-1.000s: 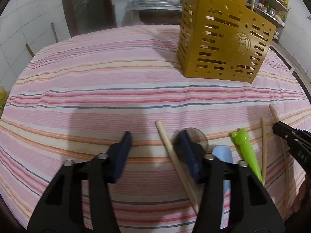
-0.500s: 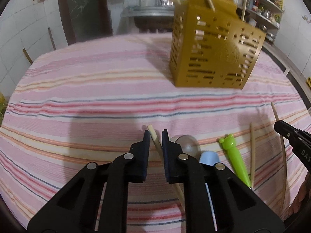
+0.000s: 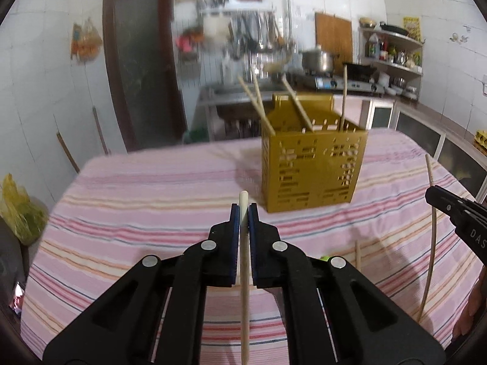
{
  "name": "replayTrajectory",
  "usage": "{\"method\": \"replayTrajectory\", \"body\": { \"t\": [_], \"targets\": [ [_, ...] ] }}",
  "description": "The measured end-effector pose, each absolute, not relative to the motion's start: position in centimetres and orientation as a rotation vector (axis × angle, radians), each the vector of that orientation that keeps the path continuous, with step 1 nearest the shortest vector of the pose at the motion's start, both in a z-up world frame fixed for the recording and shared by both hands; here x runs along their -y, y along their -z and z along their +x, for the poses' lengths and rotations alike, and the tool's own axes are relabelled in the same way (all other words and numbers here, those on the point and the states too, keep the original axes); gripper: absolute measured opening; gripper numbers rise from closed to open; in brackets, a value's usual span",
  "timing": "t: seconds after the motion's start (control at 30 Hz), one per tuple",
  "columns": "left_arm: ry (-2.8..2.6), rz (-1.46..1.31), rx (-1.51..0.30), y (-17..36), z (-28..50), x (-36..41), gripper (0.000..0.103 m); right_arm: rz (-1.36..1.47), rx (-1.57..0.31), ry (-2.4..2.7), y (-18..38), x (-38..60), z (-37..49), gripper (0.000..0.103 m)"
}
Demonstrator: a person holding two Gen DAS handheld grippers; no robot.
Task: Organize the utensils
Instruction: 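Lift both held chopsticks up over the yellow holder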
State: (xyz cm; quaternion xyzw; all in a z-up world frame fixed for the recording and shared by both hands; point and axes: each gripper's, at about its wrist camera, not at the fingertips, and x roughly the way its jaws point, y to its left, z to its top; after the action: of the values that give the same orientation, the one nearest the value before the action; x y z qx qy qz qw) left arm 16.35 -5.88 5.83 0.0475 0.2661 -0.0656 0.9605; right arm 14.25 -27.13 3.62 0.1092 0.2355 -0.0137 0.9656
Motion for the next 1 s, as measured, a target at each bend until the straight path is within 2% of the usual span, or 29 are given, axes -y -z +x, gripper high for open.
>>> {"method": "replayTrajectory", "body": {
  "t": [0.6,1.0],
  "targets": [
    [0.143,-0.016,-0.429,-8.2,13.7,2.3,0.005,0.146,-0.293,0.034,-6.3,25.8,10.3,0.006],
    [0.147,-0.032,-0.387,-9.1,13.5,2.0,0.005,0.126,-0.238,0.029,-7.2,25.6,10.0,0.006]
  ]
}}
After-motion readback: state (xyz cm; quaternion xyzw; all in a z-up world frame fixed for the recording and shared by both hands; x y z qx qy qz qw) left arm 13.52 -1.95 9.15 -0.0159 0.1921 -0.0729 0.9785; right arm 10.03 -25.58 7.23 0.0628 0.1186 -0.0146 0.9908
